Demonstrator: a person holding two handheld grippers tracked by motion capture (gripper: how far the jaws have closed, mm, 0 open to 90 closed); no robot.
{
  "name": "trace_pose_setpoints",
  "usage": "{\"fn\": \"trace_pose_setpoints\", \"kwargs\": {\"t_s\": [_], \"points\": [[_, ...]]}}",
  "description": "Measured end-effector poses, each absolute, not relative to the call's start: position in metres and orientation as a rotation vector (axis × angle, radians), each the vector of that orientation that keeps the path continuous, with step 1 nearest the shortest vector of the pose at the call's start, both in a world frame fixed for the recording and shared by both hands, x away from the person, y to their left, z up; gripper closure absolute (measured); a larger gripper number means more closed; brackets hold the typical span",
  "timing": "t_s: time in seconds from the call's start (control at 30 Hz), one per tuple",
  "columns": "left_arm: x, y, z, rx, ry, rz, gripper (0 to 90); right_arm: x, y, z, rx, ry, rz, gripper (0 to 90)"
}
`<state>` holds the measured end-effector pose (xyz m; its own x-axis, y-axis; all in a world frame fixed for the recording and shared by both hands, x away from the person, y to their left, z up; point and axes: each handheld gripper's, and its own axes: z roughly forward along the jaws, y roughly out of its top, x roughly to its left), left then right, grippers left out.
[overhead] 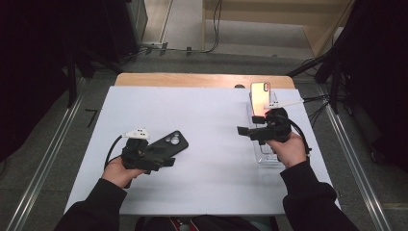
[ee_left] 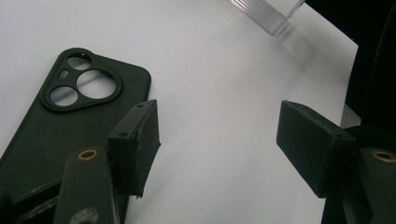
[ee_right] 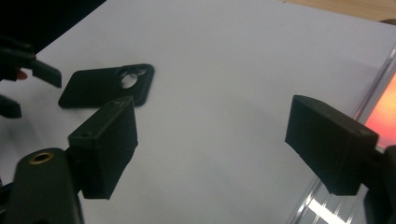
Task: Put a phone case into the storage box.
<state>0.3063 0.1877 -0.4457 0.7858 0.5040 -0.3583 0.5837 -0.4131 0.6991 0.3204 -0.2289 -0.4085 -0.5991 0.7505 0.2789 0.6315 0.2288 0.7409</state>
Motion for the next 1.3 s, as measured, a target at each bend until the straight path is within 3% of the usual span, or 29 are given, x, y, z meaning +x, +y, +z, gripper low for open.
{"fn": "trace_pose_setpoints", "kwargs": {"t_s": [0.8,1.3], "points": [[0.306,0.193,-0.442,2.081,0.809,-0.105,30.3,0.267,-0.207,-0.432,1.173,2.546,1.343,21.7],[0.307,0.195,-0.439,2.077,0.798,-0.082,28.0,0.252,-0.207,-0.444,1.145,2.601,1.339,21.7]]}}
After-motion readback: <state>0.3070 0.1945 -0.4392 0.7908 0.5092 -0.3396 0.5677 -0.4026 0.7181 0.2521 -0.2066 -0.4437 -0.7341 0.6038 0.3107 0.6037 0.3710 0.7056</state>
